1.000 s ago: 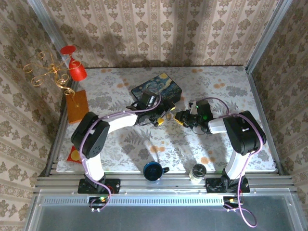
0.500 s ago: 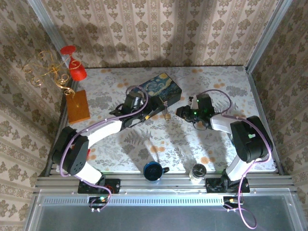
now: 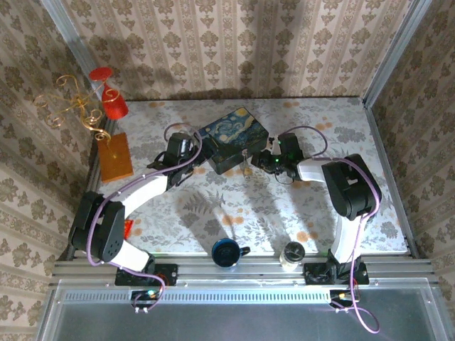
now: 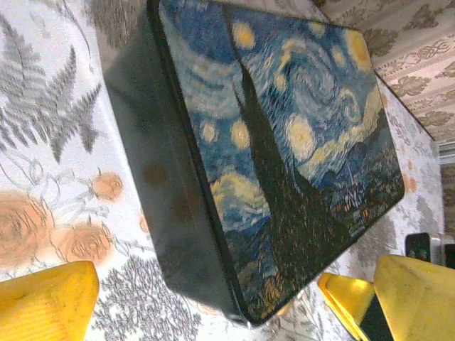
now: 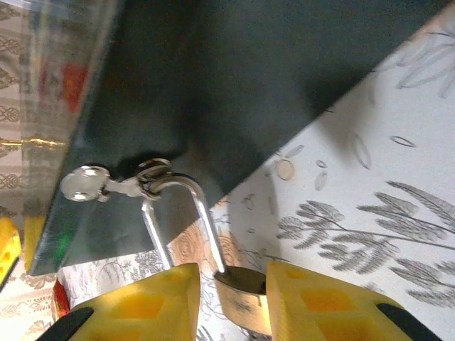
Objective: Unlock the padlock with the key
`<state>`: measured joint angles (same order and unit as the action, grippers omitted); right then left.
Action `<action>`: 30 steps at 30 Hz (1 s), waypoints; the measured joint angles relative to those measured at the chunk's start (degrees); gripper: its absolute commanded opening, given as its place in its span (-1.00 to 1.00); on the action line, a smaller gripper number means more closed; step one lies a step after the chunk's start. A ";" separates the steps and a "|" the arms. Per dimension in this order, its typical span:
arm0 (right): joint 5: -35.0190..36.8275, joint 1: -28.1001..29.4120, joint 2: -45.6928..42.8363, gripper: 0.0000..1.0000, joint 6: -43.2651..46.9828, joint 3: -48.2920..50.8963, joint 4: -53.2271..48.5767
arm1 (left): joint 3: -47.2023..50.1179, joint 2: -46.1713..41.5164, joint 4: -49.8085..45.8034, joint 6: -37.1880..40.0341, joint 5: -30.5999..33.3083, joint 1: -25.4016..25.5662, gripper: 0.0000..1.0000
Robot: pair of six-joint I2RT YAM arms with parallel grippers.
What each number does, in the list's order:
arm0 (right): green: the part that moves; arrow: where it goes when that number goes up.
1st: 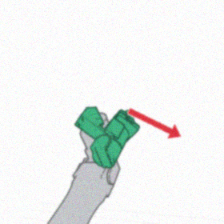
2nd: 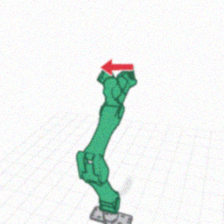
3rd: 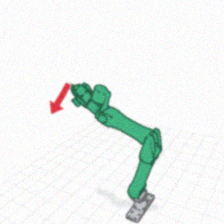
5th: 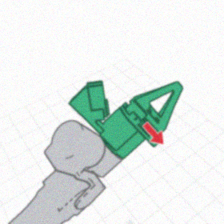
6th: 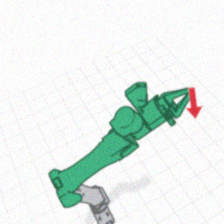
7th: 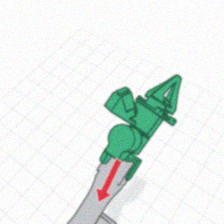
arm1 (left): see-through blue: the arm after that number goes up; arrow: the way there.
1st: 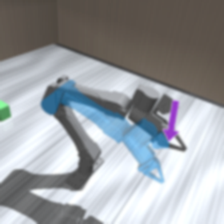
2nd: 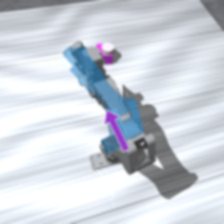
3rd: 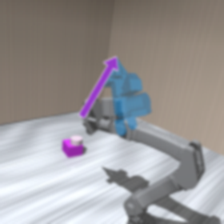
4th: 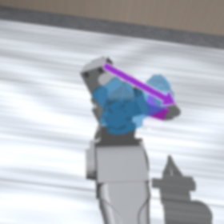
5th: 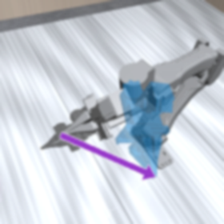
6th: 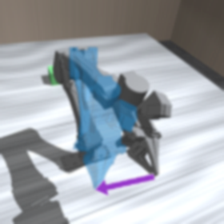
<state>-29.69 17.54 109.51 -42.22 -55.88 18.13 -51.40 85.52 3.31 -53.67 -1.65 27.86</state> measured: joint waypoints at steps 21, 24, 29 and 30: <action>0.87 0.74 5.62 -0.44 -4.17 0.37 9.64 | -9.97 14.29 -5.77 11.02 6.16 -0.52 1.00; 0.87 0.74 5.62 -0.44 -4.61 1.31 10.99 | -10.99 14.58 -6.60 11.74 6.91 -0.52 1.00; 0.83 0.79 5.62 -0.44 -5.38 1.97 13.60 | -11.85 15.50 -7.15 12.28 7.58 -0.46 1.00; 0.83 0.79 5.62 -0.44 -5.60 2.12 14.08 | -12.00 15.65 -7.23 12.37 7.56 -0.46 1.00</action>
<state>-28.86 18.33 115.13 -47.81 -53.76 32.21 -63.40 101.16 -3.92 -41.30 5.91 27.40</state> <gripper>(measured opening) 0.280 0.999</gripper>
